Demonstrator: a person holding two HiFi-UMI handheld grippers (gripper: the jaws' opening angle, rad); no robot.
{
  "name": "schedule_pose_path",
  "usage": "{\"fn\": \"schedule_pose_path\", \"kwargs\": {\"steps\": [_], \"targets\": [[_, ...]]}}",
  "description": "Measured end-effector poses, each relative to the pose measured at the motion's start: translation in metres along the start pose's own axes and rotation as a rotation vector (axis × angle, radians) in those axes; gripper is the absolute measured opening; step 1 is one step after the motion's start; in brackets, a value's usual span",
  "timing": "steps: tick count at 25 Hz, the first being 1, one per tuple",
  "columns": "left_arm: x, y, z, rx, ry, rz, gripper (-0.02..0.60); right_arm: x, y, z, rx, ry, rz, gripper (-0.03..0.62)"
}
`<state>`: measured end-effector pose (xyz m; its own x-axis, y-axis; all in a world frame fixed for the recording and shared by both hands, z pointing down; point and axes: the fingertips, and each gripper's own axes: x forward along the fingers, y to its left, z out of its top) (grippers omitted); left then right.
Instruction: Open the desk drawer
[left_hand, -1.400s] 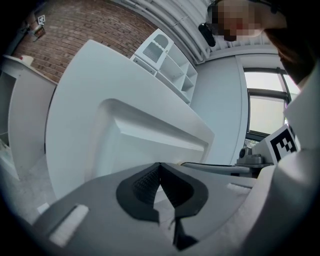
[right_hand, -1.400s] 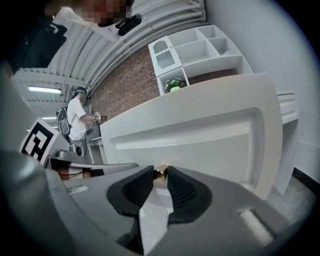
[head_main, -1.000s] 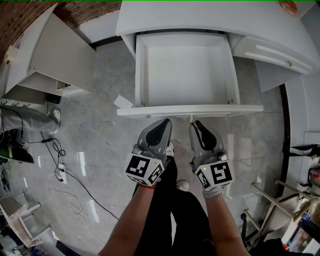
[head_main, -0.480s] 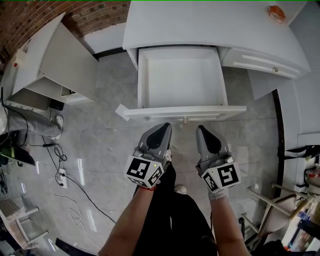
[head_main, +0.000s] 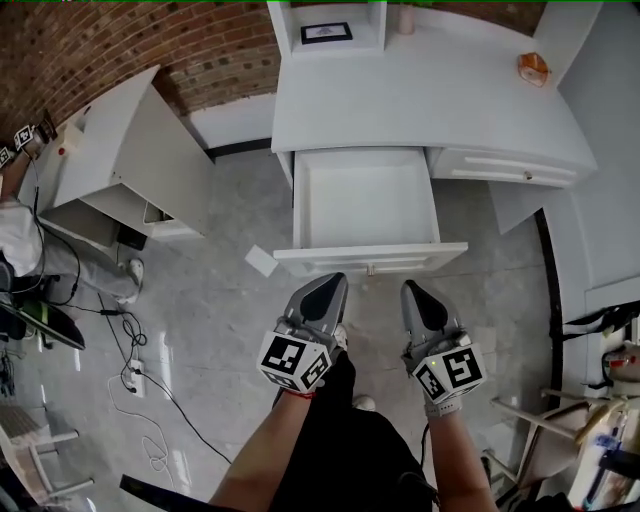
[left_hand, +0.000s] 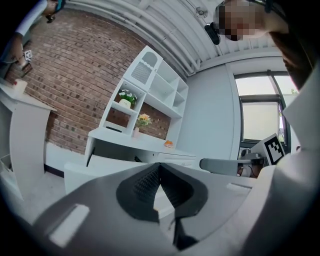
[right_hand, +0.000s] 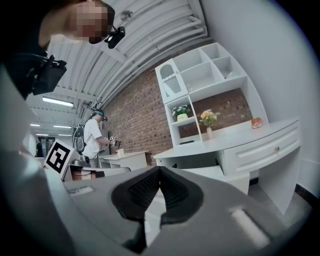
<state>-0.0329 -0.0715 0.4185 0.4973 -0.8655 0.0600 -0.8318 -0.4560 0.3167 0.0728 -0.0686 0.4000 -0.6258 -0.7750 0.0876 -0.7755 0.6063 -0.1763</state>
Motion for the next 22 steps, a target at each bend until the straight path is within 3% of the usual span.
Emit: {"fn": "schedule_pose_path", "kwargs": {"steps": [10, 22], "targets": [[-0.019, -0.028, 0.077, 0.028, -0.048, -0.022, 0.003, -0.022, 0.015, 0.066, -0.015, -0.008, 0.028, 0.003], [-0.050, -0.069, 0.128, 0.037, -0.037, -0.041, 0.003, -0.064, 0.034, 0.132, 0.007, -0.018, 0.055, 0.003]]}}
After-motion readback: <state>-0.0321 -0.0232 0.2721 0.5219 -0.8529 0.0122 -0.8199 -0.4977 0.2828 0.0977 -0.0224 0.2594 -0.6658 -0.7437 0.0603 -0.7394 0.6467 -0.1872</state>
